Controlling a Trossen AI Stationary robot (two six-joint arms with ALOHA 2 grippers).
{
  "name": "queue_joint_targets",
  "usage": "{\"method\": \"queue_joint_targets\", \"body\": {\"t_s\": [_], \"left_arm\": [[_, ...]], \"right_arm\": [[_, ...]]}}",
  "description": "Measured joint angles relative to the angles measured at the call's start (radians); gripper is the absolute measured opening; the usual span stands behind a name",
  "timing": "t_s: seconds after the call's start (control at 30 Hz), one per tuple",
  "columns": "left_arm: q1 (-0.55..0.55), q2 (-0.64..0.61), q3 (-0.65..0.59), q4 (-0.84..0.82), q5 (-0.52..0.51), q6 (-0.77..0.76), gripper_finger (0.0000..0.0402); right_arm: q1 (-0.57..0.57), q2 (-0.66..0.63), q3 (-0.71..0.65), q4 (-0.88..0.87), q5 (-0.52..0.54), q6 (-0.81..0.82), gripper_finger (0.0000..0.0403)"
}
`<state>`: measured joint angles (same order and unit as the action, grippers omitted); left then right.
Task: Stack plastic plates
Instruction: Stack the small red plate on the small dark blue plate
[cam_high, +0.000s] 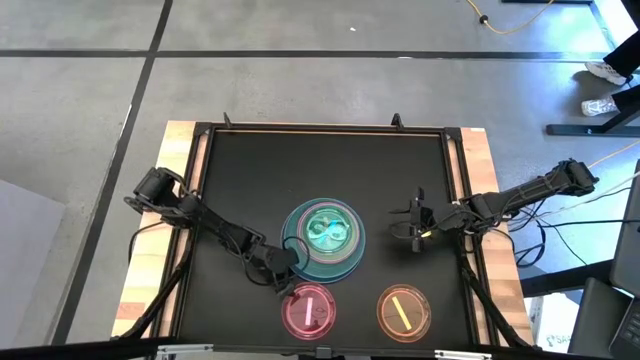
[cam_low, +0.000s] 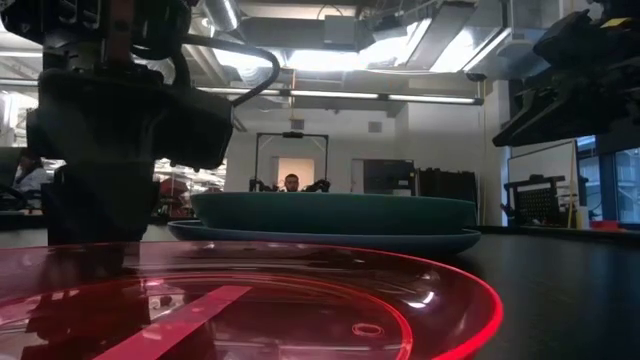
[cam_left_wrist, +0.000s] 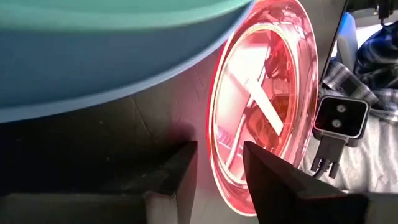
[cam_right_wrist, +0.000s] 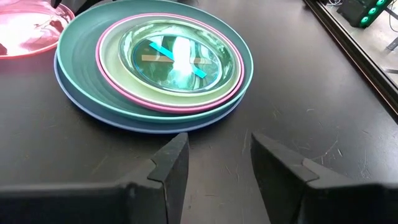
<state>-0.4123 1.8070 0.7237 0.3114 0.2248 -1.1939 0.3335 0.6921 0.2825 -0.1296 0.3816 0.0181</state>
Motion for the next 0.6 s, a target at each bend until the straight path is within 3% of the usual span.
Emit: {"method": "queue_joint_targets", "body": {"t_s": [0.47, 0.6], "left_arm": [[0.002, 0.004, 0.015, -0.010, -0.016, 0.124, 0.0011], [0.002, 0.004, 0.015, -0.009, -0.026, 0.158, 0.0005]], "right_arm": [[0.000, 0.000, 0.000, -0.001, 0.000, 0.000, 0.0165], [0.000, 0.000, 0.000, 0.000, 0.000, 0.000, 0.0165]]}}
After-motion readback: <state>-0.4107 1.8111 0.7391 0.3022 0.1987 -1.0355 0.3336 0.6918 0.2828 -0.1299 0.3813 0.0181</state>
